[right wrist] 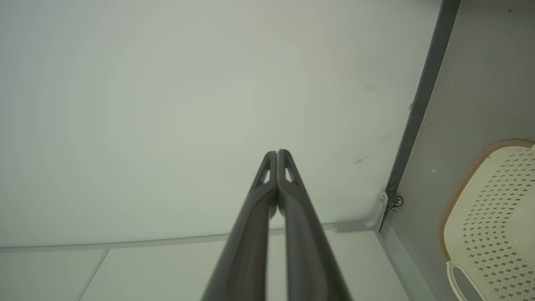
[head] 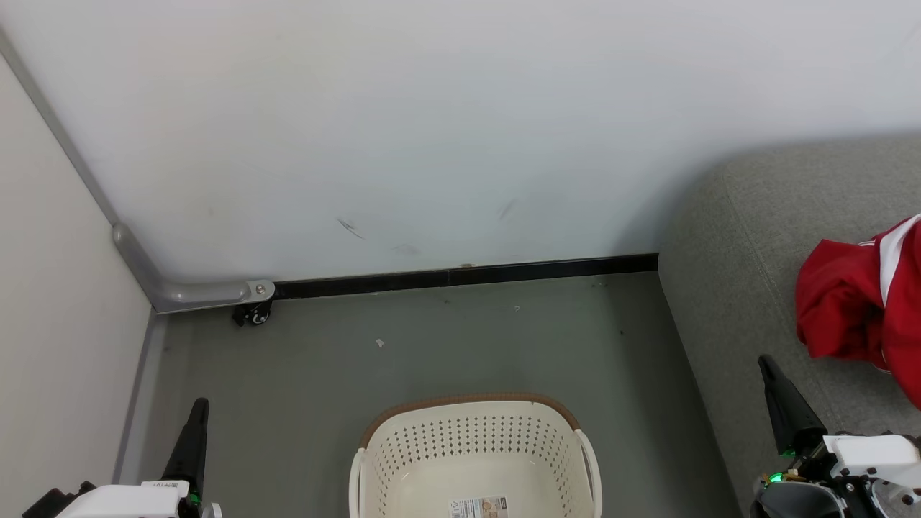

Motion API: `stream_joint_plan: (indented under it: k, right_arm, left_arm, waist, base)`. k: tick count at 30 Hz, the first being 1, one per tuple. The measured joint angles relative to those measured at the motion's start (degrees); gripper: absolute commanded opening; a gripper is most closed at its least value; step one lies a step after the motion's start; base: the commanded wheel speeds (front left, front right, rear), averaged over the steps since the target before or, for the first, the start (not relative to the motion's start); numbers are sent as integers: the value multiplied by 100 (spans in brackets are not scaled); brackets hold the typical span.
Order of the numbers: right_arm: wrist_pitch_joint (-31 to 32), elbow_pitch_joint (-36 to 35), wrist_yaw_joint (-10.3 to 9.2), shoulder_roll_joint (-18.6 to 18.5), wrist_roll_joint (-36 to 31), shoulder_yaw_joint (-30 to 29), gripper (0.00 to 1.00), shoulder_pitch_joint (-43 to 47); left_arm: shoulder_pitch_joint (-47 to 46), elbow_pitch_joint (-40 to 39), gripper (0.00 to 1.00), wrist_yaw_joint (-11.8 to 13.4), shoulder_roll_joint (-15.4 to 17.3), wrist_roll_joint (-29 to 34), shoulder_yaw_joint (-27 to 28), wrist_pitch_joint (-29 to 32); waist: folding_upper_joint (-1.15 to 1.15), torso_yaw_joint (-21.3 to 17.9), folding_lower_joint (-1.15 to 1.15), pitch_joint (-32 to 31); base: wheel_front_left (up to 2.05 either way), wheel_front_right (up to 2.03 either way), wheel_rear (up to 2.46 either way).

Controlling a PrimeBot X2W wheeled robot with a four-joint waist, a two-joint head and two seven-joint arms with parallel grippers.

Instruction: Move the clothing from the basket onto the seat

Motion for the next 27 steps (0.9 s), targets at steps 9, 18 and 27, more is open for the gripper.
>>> stream_joint_plan:
  k: [9, 18, 27]
  right_arm:
    - [0, 0, 0, 0, 0, 0, 0, 0]
    - [0, 0, 0, 0, 1, 0, 0, 0]
    - [0, 0, 0, 0, 1, 1, 0, 0]
  left_arm:
    - [-1, 4, 0, -1, 0, 0, 1, 0]
    - [-1, 9, 0, -1, 0, 0, 2, 1]
    - [-2, 11, 0, -1, 0, 0, 4, 1]
  waist:
    - [0, 0, 0, 0]
    - [0, 0, 0, 0]
    - [0, 0, 0, 0]
  base:
    - [0, 0, 0]
    - [0, 0, 0]
    - [0, 0, 0]
